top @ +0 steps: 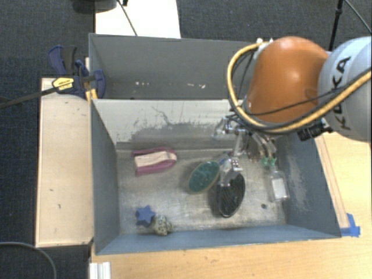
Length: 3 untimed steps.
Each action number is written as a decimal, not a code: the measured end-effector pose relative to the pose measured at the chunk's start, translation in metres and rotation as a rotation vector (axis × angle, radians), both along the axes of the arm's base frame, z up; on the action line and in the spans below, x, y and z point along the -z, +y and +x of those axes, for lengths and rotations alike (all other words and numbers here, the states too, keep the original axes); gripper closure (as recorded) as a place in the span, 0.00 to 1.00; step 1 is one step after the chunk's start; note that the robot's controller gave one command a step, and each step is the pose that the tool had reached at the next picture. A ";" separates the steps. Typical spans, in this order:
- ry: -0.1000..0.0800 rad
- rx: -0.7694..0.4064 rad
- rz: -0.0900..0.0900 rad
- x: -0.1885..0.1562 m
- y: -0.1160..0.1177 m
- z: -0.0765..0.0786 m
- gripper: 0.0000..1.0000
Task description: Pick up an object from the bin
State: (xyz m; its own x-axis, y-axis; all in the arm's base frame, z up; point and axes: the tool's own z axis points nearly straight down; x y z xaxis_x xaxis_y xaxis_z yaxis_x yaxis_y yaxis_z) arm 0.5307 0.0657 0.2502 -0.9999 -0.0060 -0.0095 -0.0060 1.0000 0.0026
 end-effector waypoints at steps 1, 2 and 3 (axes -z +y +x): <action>0.013 -0.127 -0.003 0.133 0.026 0.057 0.00; 0.014 0.051 0.006 0.174 -0.011 0.041 0.00; 0.004 0.074 0.001 0.176 -0.075 0.034 0.00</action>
Offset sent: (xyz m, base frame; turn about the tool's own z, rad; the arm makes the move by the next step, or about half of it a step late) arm 0.0573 0.0257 -0.1290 -0.1266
